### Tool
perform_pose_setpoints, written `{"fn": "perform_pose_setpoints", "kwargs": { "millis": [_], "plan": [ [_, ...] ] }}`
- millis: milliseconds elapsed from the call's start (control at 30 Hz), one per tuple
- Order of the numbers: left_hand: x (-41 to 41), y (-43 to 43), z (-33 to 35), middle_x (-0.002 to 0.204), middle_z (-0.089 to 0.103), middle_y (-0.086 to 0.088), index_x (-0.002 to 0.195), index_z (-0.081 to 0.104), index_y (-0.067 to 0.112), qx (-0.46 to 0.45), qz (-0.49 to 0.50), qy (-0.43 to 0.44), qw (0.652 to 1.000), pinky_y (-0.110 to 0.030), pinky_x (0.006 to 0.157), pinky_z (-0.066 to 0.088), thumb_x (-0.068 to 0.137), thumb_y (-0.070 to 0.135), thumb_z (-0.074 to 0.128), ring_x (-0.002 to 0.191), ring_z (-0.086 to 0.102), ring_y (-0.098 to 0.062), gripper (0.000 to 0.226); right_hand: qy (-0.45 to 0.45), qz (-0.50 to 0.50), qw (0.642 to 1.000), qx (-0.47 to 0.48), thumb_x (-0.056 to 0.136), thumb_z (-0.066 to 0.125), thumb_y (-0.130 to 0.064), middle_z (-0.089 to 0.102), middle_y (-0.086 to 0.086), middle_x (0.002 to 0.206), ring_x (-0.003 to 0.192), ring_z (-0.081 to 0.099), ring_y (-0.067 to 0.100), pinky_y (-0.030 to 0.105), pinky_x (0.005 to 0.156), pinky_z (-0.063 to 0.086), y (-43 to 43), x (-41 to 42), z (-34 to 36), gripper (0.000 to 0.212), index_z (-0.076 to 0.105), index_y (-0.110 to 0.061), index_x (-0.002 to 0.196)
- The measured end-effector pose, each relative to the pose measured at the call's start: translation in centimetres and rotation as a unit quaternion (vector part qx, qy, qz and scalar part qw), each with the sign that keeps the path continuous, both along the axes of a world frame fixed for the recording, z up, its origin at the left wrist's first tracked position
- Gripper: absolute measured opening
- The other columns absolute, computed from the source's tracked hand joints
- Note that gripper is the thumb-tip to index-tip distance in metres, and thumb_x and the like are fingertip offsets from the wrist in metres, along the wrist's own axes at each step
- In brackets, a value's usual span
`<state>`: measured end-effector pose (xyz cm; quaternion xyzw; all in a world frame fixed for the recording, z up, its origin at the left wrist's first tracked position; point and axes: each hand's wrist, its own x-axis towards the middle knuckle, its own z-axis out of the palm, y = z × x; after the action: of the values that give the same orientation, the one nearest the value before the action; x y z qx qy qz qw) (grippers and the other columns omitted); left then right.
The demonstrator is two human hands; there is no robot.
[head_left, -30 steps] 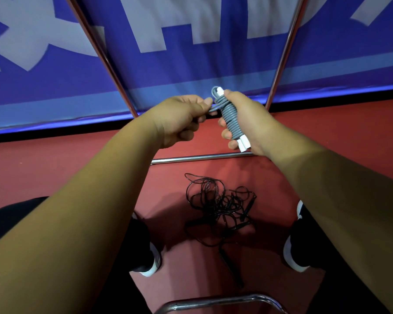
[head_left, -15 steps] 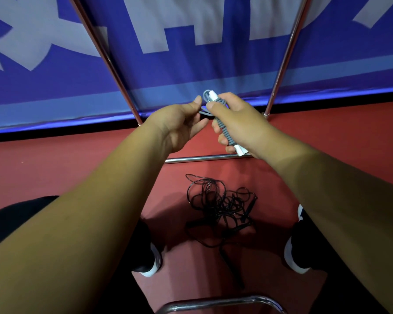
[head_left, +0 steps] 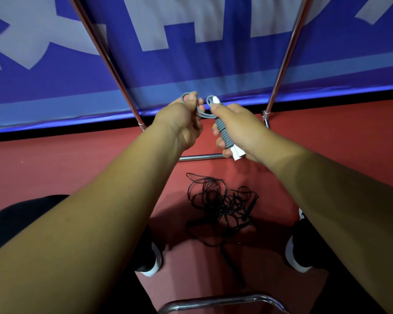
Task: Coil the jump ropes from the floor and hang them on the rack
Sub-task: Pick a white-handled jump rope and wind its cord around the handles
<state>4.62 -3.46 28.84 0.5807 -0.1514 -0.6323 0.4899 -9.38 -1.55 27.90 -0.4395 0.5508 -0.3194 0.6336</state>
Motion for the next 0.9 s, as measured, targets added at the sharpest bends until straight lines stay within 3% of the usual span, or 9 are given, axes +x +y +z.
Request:
{"fn": "perform_pose_setpoints", "kwargs": {
  "millis": [100,200,400,567,800,900],
  "plan": [
    [-0.7,0.0,-0.4,0.064,0.054,0.004,0.103,0.066,0.02,0.011,-0.017,-0.039,0.999,-0.023,0.054,0.037,0.111,0.032,0.048,0.052,0.045,-0.008,0.024,-0.006,-0.004,1.0,0.002,0.108,0.056,-0.045,0.059,0.01,0.084,0.048,0.05,0.02,0.028,0.049,0.04,0.0,0.0,-0.3,0.025,0.054,-0.02,0.111],
    [-0.7,0.0,-0.5,0.072,0.052,-0.001,0.1,0.06,0.013,0.009,-0.032,-0.013,0.999,-0.026,0.055,0.036,0.111,0.022,0.046,0.054,0.045,-0.01,0.02,-0.018,-0.008,1.0,0.005,0.107,0.056,-0.045,0.059,0.011,0.084,0.05,0.05,0.021,0.029,0.05,0.041,0.1,0.1,-0.3,0.024,0.054,-0.021,0.111],
    [-0.1,-0.1,-0.9,0.074,0.063,0.003,0.112,0.067,0.014,-0.029,-0.067,-0.031,0.997,-0.02,0.049,0.038,0.107,0.014,0.054,0.051,0.052,-0.004,0.014,-0.033,-0.028,0.999,-0.016,0.109,0.053,-0.04,0.061,0.012,0.083,0.048,0.049,0.021,0.027,0.049,0.04,0.0,-0.3,0.1,0.021,0.054,-0.019,0.107],
    [0.6,0.3,-1.5,0.082,0.071,-0.001,0.122,0.072,0.012,-0.05,-0.08,-0.093,0.991,-0.022,0.049,0.036,0.099,0.018,0.069,0.059,0.058,-0.011,0.024,-0.029,-0.016,0.999,-0.026,0.11,0.053,-0.041,0.063,0.011,0.082,0.048,0.051,0.022,0.028,0.048,0.041,0.2,-0.1,0.1,0.022,0.054,-0.019,0.104],
    [0.5,0.8,-1.1,0.076,0.068,-0.002,0.108,0.072,0.016,-0.064,-0.1,-0.127,0.985,-0.023,0.049,0.034,0.101,0.014,0.066,0.058,0.059,-0.014,0.009,-0.015,0.001,0.999,-0.031,0.109,0.053,-0.045,0.067,0.012,0.085,0.051,0.055,0.023,0.03,0.049,0.046,0.4,-0.3,0.2,0.027,0.057,-0.02,0.102],
    [0.3,0.8,-1.1,0.074,0.067,0.001,0.108,0.072,0.018,-0.072,-0.092,-0.126,0.985,-0.023,0.049,0.034,0.103,0.014,0.06,0.057,0.057,-0.012,0.013,-0.016,-0.005,0.999,-0.032,0.11,0.052,-0.047,0.068,0.012,0.085,0.052,0.057,0.024,0.031,0.05,0.048,0.4,-0.2,0.4,0.029,0.058,-0.021,0.1]
  ]
}}
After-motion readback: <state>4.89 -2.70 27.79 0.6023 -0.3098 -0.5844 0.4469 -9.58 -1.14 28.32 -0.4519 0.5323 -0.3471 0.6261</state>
